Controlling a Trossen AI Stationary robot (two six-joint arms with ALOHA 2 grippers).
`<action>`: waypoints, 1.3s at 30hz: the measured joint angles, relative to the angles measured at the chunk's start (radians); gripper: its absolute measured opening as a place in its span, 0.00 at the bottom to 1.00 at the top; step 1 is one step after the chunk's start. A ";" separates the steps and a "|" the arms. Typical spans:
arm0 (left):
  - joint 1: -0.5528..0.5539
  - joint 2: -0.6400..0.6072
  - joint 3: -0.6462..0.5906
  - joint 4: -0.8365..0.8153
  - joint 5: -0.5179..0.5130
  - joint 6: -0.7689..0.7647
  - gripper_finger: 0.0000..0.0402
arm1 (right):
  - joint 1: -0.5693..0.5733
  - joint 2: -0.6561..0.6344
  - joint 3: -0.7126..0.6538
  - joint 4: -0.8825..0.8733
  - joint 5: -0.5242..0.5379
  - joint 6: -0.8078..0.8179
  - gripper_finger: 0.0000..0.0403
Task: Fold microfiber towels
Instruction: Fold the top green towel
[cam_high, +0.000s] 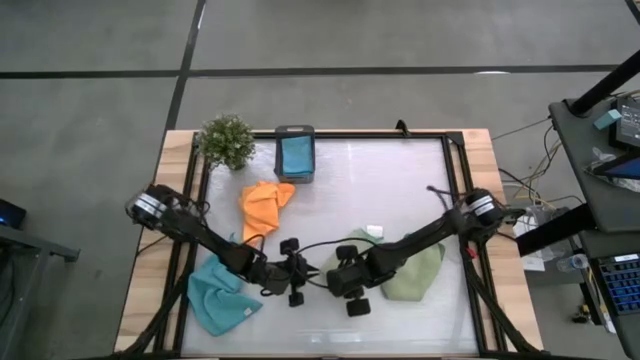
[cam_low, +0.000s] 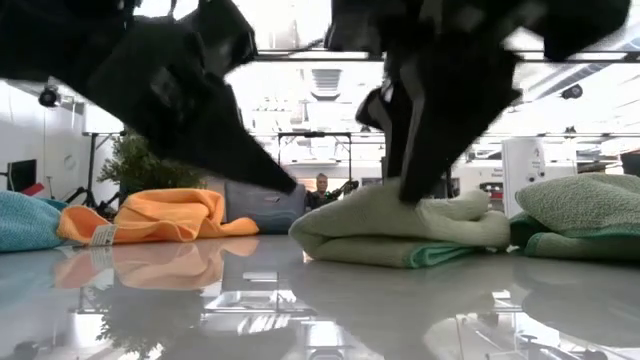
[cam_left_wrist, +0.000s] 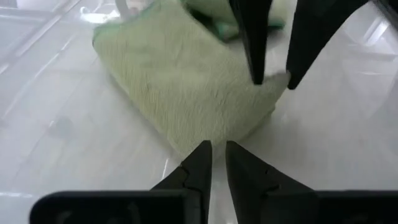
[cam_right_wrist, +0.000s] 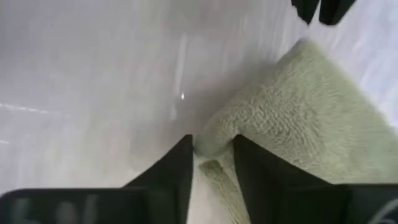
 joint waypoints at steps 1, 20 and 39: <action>0.000 -0.017 0.001 -0.015 0.001 0.000 0.08 | 0.000 -0.018 0.000 -0.005 0.001 -0.002 0.31; 0.021 -0.041 0.001 -0.031 -0.071 0.049 0.08 | 0.000 -0.322 -0.332 -0.117 0.273 -0.094 0.43; 0.044 -0.041 0.001 0.001 -0.070 0.103 0.08 | 0.013 -0.322 -0.426 0.058 0.377 -0.269 0.03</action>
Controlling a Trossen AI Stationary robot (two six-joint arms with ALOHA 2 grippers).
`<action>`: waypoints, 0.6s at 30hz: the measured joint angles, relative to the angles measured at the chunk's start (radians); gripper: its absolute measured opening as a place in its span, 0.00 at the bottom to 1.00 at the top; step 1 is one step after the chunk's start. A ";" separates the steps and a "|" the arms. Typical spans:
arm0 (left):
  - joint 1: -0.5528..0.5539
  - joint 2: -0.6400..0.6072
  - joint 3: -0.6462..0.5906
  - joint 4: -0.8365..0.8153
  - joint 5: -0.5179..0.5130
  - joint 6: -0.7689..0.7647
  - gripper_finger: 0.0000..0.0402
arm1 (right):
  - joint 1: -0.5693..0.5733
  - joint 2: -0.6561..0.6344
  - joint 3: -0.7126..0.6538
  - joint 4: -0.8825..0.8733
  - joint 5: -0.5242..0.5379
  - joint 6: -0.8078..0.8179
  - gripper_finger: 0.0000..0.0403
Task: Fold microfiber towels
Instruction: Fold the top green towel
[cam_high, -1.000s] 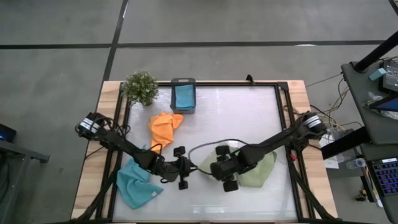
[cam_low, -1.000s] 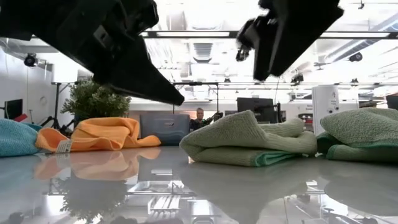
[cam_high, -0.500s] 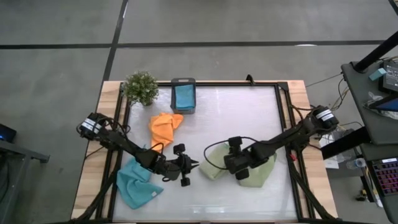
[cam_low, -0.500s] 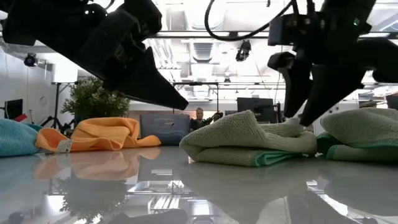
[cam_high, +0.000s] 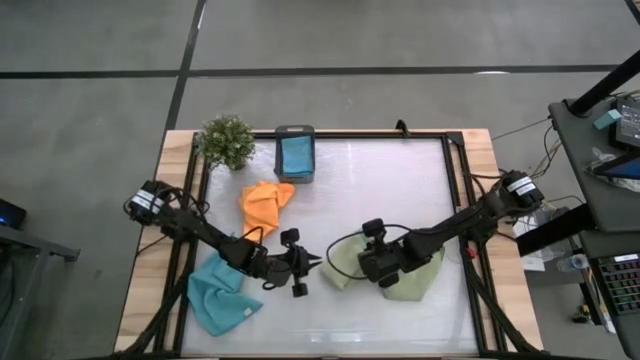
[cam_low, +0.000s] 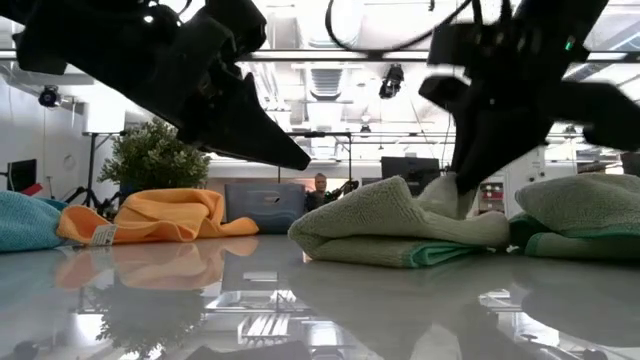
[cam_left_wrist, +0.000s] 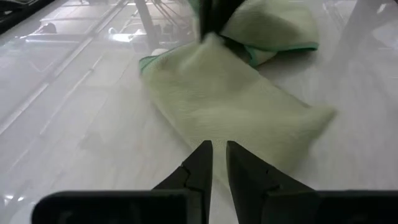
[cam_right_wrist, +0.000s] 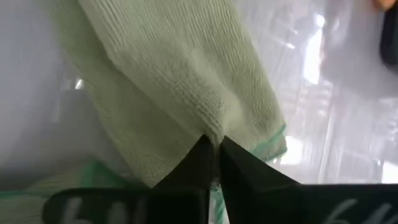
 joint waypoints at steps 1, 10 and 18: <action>0.004 0.000 0.000 0.000 0.000 0.000 0.08 | 0.005 -0.001 0.013 -0.013 -0.001 -0.004 0.03; 0.011 0.000 0.000 0.060 0.014 0.021 0.08 | 0.048 -0.003 0.133 -0.265 0.003 0.069 0.02; 0.026 0.080 0.017 0.146 0.050 0.029 0.08 | 0.085 0.002 0.066 -0.225 -0.057 0.109 0.02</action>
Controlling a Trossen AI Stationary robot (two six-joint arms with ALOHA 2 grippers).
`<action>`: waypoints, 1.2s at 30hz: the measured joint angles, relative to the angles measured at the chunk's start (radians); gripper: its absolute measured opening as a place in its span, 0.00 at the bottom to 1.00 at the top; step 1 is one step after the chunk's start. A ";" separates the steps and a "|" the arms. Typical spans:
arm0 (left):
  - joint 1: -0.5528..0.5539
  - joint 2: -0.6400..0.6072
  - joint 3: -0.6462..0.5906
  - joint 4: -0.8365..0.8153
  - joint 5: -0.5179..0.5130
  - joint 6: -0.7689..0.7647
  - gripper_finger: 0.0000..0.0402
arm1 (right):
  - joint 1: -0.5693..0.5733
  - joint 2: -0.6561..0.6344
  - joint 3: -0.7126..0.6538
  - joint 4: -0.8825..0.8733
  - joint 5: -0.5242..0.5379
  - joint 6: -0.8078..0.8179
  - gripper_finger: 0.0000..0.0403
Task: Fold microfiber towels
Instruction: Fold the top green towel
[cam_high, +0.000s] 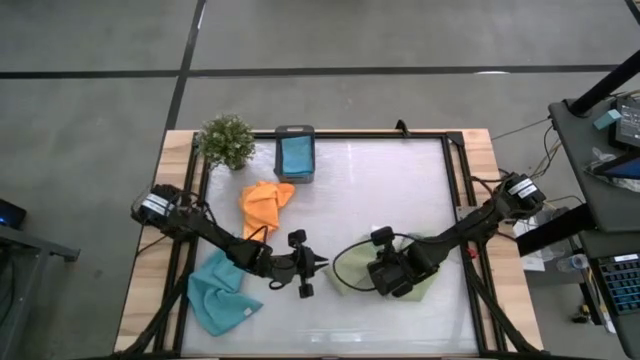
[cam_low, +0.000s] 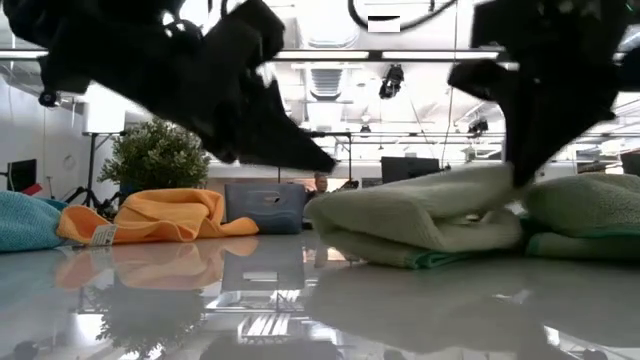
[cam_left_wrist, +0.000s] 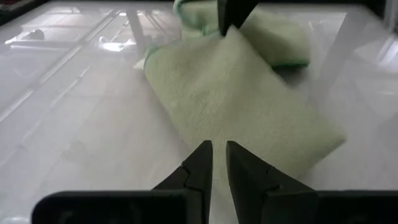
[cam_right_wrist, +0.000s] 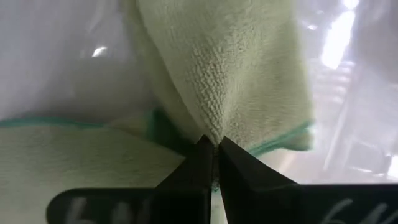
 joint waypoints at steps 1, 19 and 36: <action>0.002 0.016 0.004 0.004 0.000 0.005 0.08 | 0.000 0.002 -0.012 0.007 -0.020 0.005 0.02; 0.047 0.171 0.097 0.030 0.095 0.033 0.08 | -0.001 0.001 -0.069 0.077 -0.064 0.027 0.03; 0.055 0.171 0.099 0.006 0.112 0.014 0.08 | -0.015 -0.092 0.043 -0.043 0.074 0.141 0.29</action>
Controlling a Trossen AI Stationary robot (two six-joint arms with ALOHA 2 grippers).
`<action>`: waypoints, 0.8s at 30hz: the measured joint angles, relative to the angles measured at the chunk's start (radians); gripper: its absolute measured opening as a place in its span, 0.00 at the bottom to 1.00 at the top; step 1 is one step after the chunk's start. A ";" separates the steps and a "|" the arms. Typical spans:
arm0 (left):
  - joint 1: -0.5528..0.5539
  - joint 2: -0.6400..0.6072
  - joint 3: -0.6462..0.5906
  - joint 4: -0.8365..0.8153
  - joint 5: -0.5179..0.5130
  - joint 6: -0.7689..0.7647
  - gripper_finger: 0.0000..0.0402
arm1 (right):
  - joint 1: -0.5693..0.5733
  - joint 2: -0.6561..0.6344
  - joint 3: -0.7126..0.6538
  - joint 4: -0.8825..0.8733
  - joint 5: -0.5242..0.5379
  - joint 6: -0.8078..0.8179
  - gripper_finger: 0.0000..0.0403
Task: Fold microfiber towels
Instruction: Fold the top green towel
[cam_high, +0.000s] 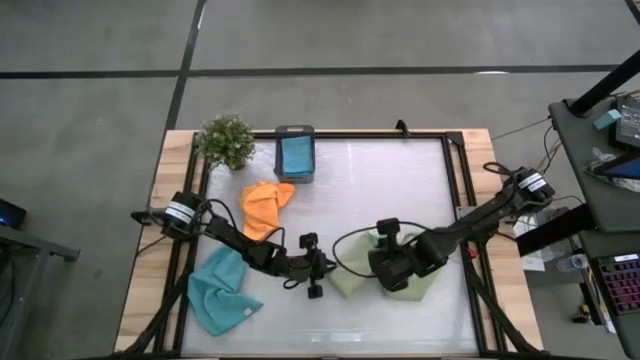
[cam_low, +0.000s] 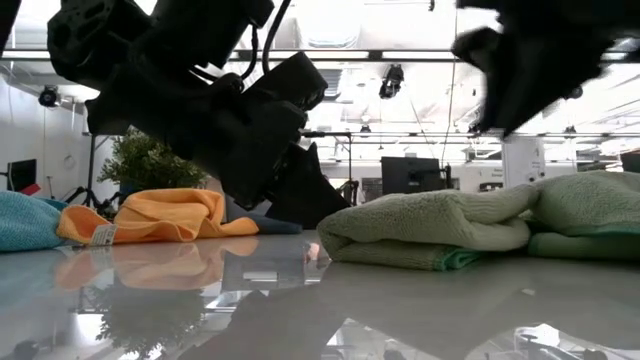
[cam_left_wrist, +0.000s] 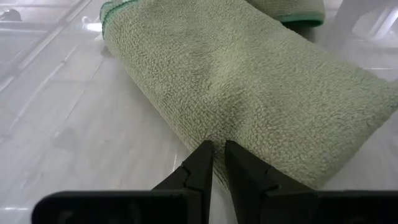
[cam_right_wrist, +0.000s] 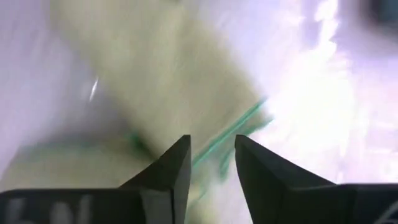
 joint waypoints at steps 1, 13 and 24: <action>0.000 0.000 0.000 0.000 0.000 0.000 0.08 | -0.002 -0.012 -0.012 0.045 0.037 -0.001 0.29; 0.000 -0.001 0.000 -0.001 0.000 0.001 0.08 | -0.061 0.038 -0.359 0.876 0.183 0.019 0.03; -0.001 -0.125 -0.001 -0.161 0.000 0.009 0.08 | -0.061 0.117 -0.486 1.007 0.198 0.132 0.02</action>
